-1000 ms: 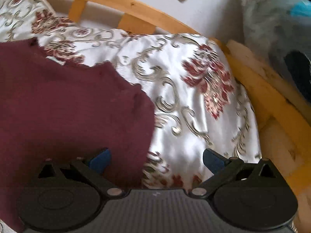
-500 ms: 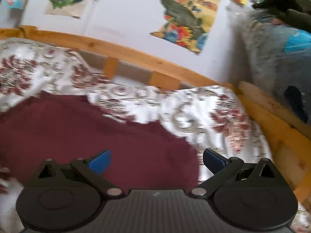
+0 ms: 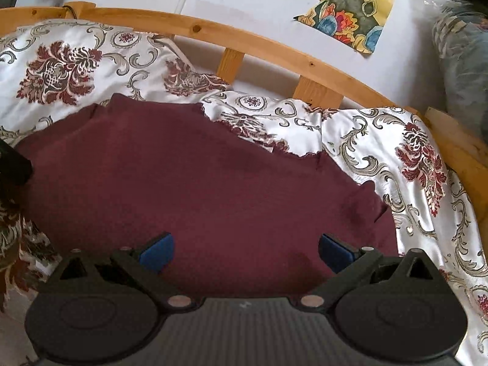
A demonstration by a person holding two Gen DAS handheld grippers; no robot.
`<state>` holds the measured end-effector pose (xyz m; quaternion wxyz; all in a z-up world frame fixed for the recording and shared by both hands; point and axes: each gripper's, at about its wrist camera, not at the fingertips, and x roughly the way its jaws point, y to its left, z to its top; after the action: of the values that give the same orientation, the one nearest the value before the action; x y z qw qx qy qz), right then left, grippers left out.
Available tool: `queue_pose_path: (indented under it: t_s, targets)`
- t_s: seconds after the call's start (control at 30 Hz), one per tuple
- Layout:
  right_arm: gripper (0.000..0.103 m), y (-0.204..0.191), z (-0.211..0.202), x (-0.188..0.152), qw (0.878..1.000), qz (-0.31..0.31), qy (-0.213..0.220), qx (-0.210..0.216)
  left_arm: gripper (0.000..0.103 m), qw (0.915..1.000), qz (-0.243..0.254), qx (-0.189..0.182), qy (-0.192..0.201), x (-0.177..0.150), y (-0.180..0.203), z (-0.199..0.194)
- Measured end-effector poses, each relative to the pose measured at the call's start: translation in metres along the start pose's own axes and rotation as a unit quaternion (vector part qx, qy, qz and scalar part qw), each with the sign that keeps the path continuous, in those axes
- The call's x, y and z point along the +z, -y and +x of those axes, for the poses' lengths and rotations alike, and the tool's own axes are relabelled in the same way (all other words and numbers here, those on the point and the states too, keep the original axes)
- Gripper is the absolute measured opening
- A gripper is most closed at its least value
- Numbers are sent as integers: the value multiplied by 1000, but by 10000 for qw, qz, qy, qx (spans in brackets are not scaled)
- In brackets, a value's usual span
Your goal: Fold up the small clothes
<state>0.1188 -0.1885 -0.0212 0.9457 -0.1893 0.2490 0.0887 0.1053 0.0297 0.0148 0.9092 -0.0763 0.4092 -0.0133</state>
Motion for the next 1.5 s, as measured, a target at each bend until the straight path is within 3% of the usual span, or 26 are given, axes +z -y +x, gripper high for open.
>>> queue_pose_path:
  t_s: [0.2,0.43,1.5]
  targets:
    - [103,-6,1,-16,9997,125,169,-95,102,9981,-504,-325,-135,2,-13,11]
    - [103,-7,0,-18,9995,133,244,-122,102,9957,-712,-574,-122,4,-16,15]
    - [103,-7,0,-19,9995,156,272,-94,102,9935,-852,-694,-310,4,-25,32]
